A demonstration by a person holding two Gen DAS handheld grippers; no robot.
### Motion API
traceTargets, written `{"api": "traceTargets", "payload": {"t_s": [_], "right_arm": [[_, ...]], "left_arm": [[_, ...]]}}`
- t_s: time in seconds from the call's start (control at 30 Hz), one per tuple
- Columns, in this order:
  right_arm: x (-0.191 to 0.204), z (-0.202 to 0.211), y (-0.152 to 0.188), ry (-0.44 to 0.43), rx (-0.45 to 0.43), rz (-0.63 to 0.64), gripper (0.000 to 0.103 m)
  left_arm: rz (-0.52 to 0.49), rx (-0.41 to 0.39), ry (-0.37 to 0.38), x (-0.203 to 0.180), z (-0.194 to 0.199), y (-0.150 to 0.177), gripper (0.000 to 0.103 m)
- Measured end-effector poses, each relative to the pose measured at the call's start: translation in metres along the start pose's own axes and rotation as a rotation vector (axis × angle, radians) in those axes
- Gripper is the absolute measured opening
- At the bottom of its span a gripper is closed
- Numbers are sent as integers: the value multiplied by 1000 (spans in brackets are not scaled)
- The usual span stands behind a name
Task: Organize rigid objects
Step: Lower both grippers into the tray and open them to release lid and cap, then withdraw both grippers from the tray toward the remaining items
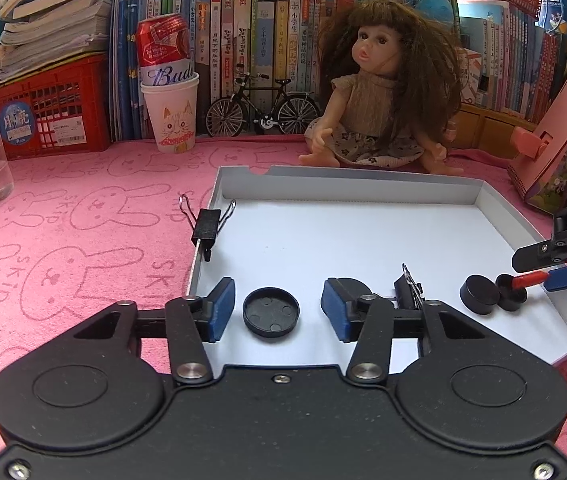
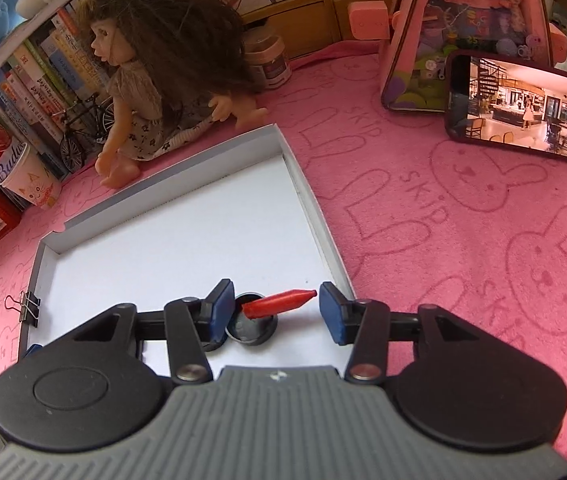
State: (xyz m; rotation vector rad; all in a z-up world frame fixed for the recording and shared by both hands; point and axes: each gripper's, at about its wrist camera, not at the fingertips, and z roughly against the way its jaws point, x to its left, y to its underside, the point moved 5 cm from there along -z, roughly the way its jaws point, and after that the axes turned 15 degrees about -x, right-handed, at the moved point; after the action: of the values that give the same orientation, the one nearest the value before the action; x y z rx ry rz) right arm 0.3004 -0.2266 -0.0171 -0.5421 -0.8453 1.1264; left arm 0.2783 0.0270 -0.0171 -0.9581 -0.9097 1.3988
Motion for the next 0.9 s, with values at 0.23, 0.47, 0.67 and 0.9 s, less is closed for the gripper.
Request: {"api": "traceTargets", "payload": {"t_s": [0.23, 0.47, 0.67, 0.9], "right_arm": [[5, 10, -1, -10, -40, 39, 76], [10, 27, 3, -65, -101, 115, 83], [14, 50, 14, -115, -160, 199, 84], [13, 81, 27, -158, -244, 277, 87]], "left_arm": [[7, -19, 8, 2, 11, -6, 64], [-3, -44, 47, 0, 37, -10, 70], [-1, -59, 103, -8, 65, -8, 72], [15, -70, 148, -11, 99, 1, 73]]}}
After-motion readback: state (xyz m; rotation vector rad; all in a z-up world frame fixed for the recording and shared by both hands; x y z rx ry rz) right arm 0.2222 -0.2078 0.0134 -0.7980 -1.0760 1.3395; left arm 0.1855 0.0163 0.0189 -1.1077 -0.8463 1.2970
